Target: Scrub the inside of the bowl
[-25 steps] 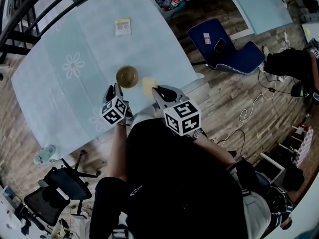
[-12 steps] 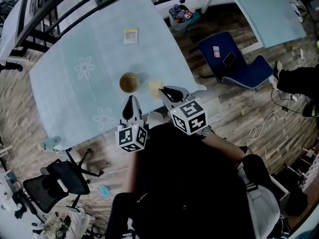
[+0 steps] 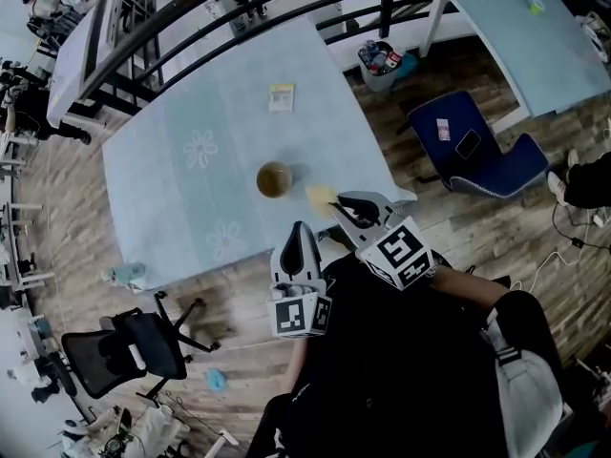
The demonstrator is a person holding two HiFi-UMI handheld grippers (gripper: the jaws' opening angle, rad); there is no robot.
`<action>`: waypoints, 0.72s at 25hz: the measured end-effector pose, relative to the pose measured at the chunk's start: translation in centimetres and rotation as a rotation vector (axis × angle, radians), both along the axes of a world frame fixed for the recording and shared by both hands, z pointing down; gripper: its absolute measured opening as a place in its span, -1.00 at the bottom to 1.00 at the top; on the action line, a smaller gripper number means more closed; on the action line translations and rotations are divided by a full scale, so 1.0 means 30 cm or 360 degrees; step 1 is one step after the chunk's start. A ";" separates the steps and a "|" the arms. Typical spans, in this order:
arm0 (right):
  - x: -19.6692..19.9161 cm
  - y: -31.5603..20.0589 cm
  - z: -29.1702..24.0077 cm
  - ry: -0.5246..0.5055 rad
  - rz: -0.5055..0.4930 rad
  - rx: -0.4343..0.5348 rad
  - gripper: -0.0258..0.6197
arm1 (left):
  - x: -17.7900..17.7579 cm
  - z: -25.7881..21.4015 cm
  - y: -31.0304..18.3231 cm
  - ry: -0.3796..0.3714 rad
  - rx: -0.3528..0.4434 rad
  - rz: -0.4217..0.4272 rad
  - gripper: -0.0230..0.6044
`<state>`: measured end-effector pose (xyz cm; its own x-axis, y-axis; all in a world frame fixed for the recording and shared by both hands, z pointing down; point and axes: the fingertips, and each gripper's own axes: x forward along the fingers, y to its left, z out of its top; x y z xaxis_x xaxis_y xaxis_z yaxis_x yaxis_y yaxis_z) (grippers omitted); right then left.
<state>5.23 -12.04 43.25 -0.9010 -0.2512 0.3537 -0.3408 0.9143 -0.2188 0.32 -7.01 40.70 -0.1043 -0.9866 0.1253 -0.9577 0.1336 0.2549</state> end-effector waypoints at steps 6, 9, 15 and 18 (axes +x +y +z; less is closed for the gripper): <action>0.068 0.021 -0.101 -0.0278 -0.0004 0.0222 -0.80 | 0.080 -0.090 0.019 -0.0119 0.0289 -0.0097 -0.88; 0.089 0.024 -0.092 -0.0327 -0.0014 0.0216 -0.80 | 0.093 -0.074 0.017 -0.0095 0.0266 -0.0103 -0.88; 0.114 0.040 -0.108 -0.0351 -0.0033 0.0256 -0.80 | 0.119 0.001 0.039 -0.0029 0.0054 -0.0102 -0.88; 0.128 0.058 -0.123 -0.0394 -0.0060 0.0277 -0.81 | 0.136 -0.047 0.024 -0.0078 0.0182 -0.0086 -0.88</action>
